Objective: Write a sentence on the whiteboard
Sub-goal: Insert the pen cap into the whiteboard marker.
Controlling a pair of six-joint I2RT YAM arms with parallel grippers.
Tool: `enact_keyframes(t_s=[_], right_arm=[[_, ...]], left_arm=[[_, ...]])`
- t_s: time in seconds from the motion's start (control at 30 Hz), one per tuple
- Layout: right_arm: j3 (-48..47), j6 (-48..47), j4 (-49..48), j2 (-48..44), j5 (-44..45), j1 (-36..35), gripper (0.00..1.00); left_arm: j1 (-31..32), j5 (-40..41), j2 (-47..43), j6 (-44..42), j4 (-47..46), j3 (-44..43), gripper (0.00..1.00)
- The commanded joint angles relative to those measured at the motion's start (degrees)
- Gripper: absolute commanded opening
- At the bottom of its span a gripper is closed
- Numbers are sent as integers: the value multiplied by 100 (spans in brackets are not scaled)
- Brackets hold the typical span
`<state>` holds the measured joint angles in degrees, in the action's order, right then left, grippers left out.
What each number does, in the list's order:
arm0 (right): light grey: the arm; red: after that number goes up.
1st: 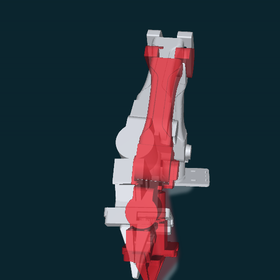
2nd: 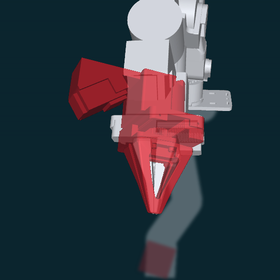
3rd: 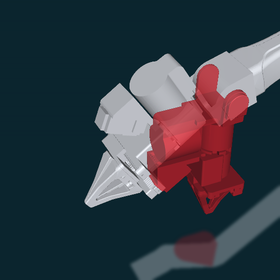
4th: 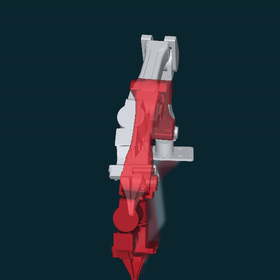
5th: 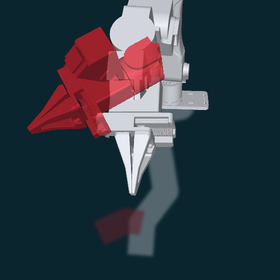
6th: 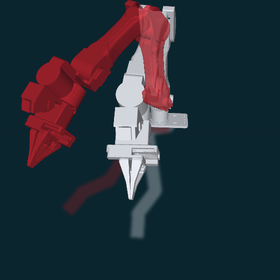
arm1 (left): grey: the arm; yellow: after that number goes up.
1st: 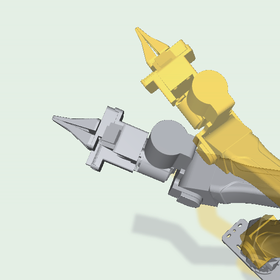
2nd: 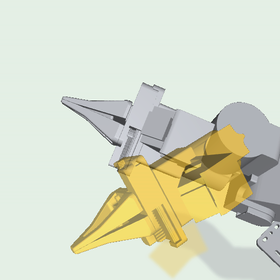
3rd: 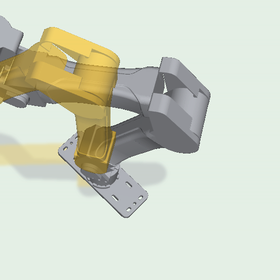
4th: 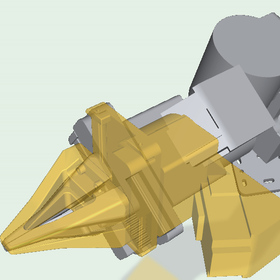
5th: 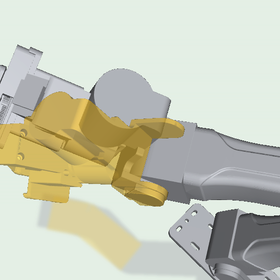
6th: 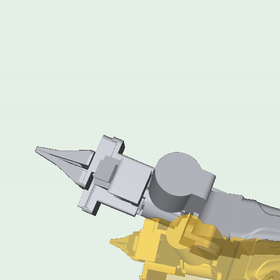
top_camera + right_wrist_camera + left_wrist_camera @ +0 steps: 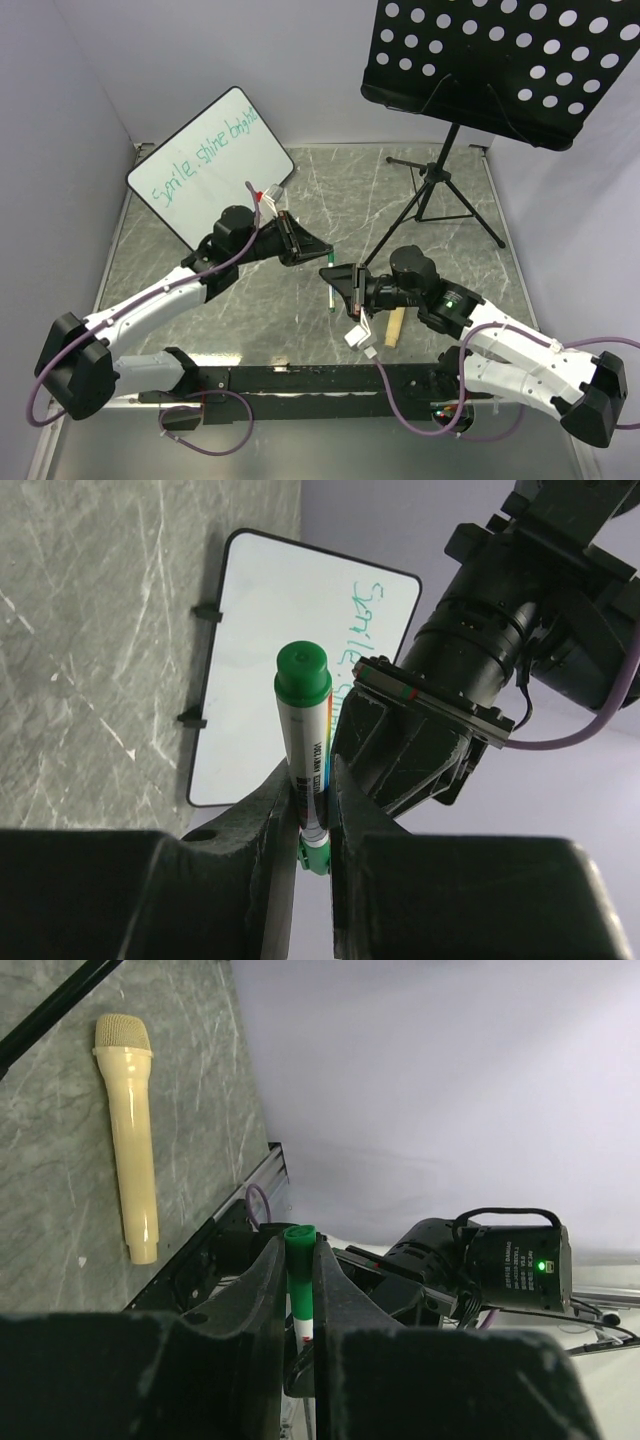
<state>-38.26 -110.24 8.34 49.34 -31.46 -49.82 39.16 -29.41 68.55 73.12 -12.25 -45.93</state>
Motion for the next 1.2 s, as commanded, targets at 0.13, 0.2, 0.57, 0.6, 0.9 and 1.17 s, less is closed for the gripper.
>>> enact_keyframes(t_s=[0.13,0.2,0.57,0.6,0.9,1.17], right_arm=[[-471,-42,-587,260,554,447,0],[-550,2,-544,304,545,508,0],[-437,-129,-623,348,203,781,0],[-358,-138,-623,252,115,790,0],[-94,-376,-394,-118,-272,764,0],[64,-489,-508,-179,-273,763,0]], left_arm=[[707,-1427,-299,-316,583,-82,1],[751,-1445,-307,-369,662,-118,1],[805,-1146,-510,-229,857,-22,1],[717,-1042,-553,-167,873,14,1],[365,-961,-352,114,329,14,50],[356,-874,-378,-78,547,-100,61]])
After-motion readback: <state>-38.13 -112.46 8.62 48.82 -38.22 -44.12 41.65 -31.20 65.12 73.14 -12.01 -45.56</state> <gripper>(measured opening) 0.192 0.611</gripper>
